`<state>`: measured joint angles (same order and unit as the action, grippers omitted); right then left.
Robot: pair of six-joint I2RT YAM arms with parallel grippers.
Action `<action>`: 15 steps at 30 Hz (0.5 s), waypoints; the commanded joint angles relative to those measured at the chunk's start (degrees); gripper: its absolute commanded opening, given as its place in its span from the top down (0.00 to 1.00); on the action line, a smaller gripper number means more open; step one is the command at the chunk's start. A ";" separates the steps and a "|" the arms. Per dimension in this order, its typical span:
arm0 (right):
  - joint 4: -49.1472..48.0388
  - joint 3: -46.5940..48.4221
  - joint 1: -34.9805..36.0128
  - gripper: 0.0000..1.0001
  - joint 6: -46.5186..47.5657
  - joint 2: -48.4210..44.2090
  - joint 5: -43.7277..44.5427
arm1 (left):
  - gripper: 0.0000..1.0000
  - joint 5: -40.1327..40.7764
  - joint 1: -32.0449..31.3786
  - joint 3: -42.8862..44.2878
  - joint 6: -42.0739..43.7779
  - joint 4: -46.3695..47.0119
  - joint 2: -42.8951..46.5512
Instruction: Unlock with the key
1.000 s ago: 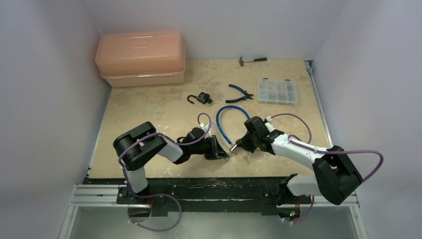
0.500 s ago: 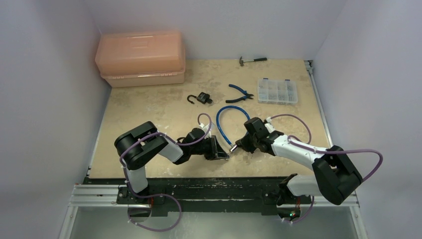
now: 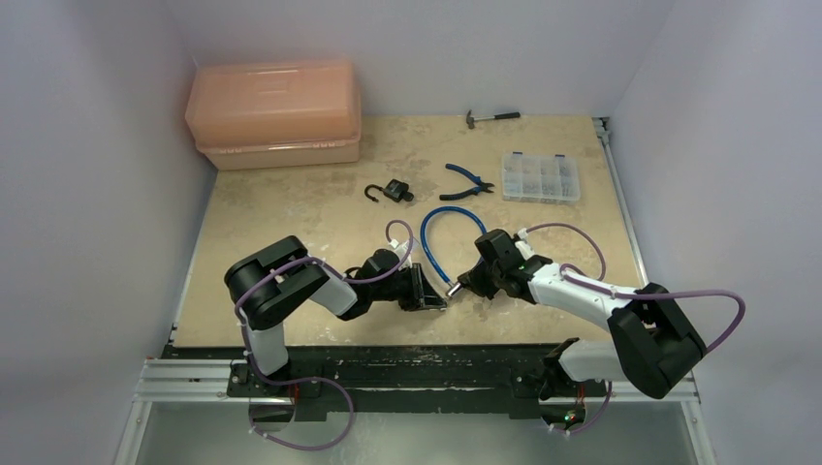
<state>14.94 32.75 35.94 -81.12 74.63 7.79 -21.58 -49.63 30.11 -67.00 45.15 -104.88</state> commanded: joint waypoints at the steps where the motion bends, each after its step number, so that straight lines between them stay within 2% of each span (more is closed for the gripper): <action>1: -3.73 0.31 1.05 1.00 -2.25 -0.71 -4.19 | 1.00 2.84 0.20 0.56 2.31 2.22 -1.20; 15: -4.08 0.05 1.06 1.00 -2.37 -0.58 -4.45 | 1.00 2.81 0.16 1.37 2.62 2.32 -2.37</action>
<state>14.59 32.42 36.10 -81.45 74.63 7.27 -21.41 -49.63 30.15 -66.81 46.28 -105.56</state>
